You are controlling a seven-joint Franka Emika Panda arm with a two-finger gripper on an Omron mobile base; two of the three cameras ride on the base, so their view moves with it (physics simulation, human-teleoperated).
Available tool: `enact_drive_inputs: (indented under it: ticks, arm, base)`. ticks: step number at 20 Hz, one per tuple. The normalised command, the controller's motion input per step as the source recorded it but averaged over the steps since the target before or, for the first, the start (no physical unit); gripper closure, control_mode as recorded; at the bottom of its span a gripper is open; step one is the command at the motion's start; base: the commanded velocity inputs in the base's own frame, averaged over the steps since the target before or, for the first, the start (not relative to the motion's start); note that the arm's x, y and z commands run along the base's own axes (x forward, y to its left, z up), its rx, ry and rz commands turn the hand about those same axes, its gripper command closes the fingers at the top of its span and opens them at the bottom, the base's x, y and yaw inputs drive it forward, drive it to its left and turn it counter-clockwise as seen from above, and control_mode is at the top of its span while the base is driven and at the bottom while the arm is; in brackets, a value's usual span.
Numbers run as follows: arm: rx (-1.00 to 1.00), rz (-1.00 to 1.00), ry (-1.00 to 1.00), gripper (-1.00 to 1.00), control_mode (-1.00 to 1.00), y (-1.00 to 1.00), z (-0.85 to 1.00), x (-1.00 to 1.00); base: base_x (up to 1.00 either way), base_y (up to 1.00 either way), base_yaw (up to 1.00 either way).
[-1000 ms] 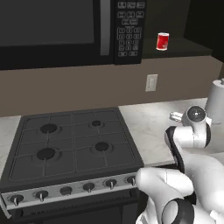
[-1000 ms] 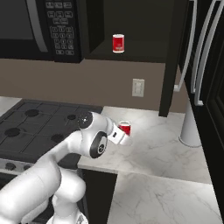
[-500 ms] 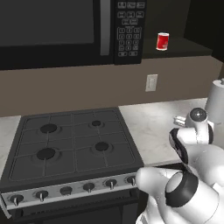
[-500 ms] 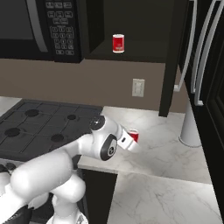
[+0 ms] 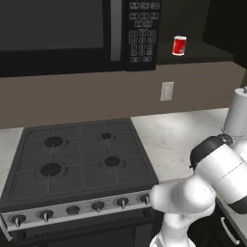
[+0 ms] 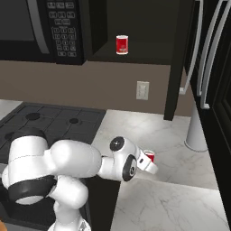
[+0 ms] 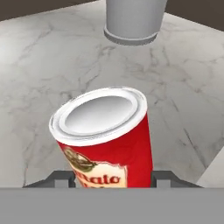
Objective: Restock the canned food cabinet by taking the new fresh canned food from the counter and placing it in the cabinet. Then, take the old canned food from the cabinet and place it on the counter.
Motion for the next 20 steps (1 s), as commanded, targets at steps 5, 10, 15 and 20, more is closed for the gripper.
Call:
enact_drive_inputs:
  ticks: [5, 10, 15, 20]
  arm:
    - [0.01, -0.01, 0.07, -1.0, -1.0, -0.27, -0.43, -0.13]
    - [0.06, -0.12, 0.01, -1.0, -1.0, 0.02, 0.33, -0.12]
    - [0.0, -0.09, -0.02, -1.0, -1.0, 0.17, 0.95, -0.07]
    - [-0.03, -0.03, -0.11, -1.0, -1.0, 0.52, 1.0, -0.23]
  base:
    - [0.0, 0.0, 0.0]
    - [0.0, 0.0, 0.0]
    - [0.0, 0.0, 0.0]
    - [0.0, 0.0, 0.0]
